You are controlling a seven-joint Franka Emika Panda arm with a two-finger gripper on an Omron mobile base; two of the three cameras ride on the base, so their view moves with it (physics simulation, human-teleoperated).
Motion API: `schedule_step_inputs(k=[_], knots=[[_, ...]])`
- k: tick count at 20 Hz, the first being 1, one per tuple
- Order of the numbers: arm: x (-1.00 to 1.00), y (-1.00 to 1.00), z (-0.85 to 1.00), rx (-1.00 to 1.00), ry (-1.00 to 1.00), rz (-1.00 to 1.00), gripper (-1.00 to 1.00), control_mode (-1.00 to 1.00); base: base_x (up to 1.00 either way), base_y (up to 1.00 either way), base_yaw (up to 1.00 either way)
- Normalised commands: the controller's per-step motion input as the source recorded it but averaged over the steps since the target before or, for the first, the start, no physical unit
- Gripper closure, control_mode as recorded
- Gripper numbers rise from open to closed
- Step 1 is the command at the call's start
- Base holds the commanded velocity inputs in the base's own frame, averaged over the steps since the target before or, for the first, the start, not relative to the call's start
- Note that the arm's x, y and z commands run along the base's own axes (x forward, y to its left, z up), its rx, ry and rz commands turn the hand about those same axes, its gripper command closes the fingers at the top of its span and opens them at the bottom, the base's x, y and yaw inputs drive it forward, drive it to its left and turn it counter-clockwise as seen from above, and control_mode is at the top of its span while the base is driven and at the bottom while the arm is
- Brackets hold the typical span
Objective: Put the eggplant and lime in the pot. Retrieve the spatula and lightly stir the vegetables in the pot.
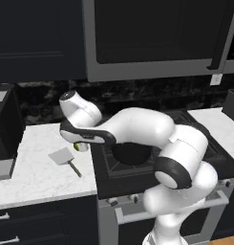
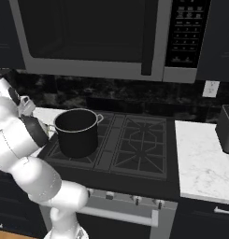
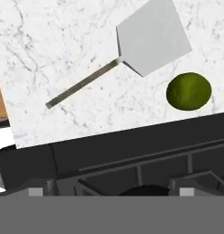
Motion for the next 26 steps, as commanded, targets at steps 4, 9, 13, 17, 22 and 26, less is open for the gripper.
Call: schedule_step_inputs(k=[4,9,13,17,22,26], knots=[[0.58,0.03,-0.42,-0.19,0.0,0.08,-1.0,-1.0,0.0,0.0,0.0],[0.41,0.02,-0.49,-0.13,0.0,0.07,-1.0,-1.0,0.0,0.0,0.0],[0.42,0.14,-0.38,-0.07,0.0,0.04,-1.0,-1.0,0.0,0.0,0.0],[0.4,0.05,-0.22,-0.08,0.0,0.01,-1.0,-1.0,0.0,0.0,0.0],[0.47,0.11,-0.31,-0.06,0.0,0.01,-1.0,-1.0,0.0,0.0,0.0],[0.41,0.19,-0.27,-0.05,0.0,0.02,-1.0,-1.0,0.0,0.0,0.0]])
